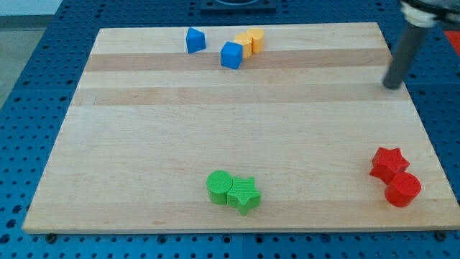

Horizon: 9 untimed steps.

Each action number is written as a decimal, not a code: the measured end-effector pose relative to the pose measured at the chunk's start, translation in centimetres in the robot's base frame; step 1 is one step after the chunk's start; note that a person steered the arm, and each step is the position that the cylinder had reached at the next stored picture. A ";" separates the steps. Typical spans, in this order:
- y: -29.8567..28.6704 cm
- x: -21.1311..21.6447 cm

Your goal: Slide the red star to the center

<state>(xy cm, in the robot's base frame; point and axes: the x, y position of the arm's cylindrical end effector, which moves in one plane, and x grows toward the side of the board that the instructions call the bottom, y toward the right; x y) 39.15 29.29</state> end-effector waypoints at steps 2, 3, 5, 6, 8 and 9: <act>5.3 8.4; 5.2 15.0; 1.6 18.8; -3.5 18.6; -7.6 14.2; -11.1 13.7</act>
<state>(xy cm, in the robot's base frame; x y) 52.81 18.24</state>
